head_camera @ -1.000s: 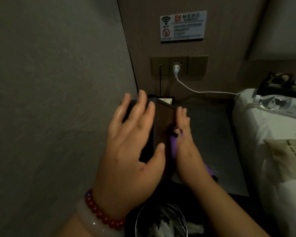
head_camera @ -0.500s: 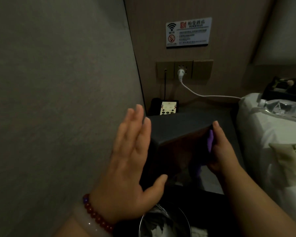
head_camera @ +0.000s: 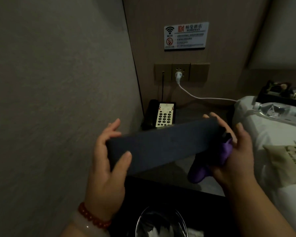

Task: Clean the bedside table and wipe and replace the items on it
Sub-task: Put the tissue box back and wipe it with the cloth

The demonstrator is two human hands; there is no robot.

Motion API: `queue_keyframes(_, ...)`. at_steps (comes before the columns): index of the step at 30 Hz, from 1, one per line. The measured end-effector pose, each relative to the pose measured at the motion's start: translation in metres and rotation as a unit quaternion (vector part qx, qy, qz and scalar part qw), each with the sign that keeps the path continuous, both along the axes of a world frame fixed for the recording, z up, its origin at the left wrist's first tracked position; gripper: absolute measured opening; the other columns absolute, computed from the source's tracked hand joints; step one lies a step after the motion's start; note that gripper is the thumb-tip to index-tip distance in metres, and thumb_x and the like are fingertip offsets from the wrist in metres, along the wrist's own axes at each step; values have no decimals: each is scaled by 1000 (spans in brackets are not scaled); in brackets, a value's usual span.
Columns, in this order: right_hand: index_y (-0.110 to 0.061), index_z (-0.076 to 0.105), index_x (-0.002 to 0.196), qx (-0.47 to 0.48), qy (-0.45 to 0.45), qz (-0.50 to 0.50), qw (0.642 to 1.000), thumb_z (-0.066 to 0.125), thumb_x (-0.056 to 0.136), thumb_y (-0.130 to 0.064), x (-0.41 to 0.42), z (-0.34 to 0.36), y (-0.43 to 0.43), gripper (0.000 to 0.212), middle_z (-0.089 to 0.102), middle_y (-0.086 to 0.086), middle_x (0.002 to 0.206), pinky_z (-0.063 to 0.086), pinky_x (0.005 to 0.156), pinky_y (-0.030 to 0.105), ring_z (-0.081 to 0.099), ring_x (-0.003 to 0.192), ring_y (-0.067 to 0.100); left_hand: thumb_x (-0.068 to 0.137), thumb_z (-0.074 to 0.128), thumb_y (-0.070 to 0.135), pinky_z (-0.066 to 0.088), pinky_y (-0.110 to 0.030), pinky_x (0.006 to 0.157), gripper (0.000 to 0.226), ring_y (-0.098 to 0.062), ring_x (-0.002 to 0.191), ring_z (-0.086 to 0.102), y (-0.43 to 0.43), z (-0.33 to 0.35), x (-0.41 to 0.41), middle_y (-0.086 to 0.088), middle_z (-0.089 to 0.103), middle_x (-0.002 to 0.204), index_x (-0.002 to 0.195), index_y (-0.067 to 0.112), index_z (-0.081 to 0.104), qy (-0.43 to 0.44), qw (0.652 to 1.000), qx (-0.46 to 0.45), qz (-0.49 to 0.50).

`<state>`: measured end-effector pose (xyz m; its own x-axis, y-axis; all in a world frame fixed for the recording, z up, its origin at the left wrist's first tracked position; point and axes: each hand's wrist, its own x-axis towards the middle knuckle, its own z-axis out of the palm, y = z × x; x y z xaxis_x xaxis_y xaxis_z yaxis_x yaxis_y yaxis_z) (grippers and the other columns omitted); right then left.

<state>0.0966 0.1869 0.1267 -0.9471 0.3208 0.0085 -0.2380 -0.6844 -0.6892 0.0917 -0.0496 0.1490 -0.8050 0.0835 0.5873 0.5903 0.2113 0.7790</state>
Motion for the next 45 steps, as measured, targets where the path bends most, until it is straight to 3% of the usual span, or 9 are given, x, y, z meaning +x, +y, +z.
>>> queue_keyframes(6,-28,63,116,193,-76,-21,978,58,73,-32,4,5,14,43,65,-3,108,53,65,26,65,93,14,90,51,41,14,-32,117,41,-27,146,13,-5,-24,-4,-7,12,159,124,24,37,101,985,-133,-36)
queue_keyframes(11,-29,60,121,312,-61,-145,937,55,89,-10,14,-2,15,37,53,9,73,38,41,14,44,44,2,80,49,61,10,-36,120,53,-8,145,13,4,-29,-7,15,14,157,131,63,32,-115,992,-3,-59)
queue_keyframes(15,-36,60,110,357,-32,-148,922,65,83,-11,17,-13,13,38,56,-16,130,49,62,8,60,91,-3,87,44,59,26,-40,114,35,-3,134,38,9,-27,-22,22,42,143,122,62,46,-241,962,130,-23)
queue_keyframes(21,-25,68,110,291,-151,-137,935,50,94,-17,9,-43,8,25,64,-10,119,44,98,26,60,106,2,98,40,28,30,-21,110,39,5,130,39,19,-40,-19,20,43,140,133,45,41,-227,970,66,53)
queue_keyframes(24,-30,59,126,398,-223,-158,876,52,95,-20,12,-45,13,33,58,-15,118,38,83,14,55,98,-5,85,36,34,26,-18,113,53,8,133,32,22,-57,-25,16,37,147,137,40,36,-206,976,39,57)
queue_keyframes(29,-25,60,126,524,-282,-204,777,49,92,-16,8,-42,28,37,71,9,95,38,74,23,63,89,21,76,39,48,26,-40,116,68,-4,137,33,33,-77,-42,12,38,148,143,37,37,-252,967,36,13)
queue_keyframes(33,-17,61,126,580,-306,-217,723,51,93,-16,-2,-38,40,35,67,14,115,34,78,26,59,106,27,85,40,37,23,-15,110,61,11,131,31,47,-84,-54,15,35,149,145,31,34,-283,959,18,-19)
queue_keyframes(36,-14,62,124,600,-337,-209,695,51,94,-16,-12,-49,50,32,64,14,121,38,87,27,56,114,30,100,37,10,23,11,80,49,40,96,33,55,-92,-63,31,38,129,145,27,31,-324,945,1,-48)
queue_keyframes(45,-16,67,115,641,-382,-192,638,49,91,-11,-26,-92,58,31,69,19,102,40,68,28,64,93,34,100,35,6,24,11,80,56,34,100,36,66,-122,-90,32,34,125,148,31,21,-353,932,-34,-83)
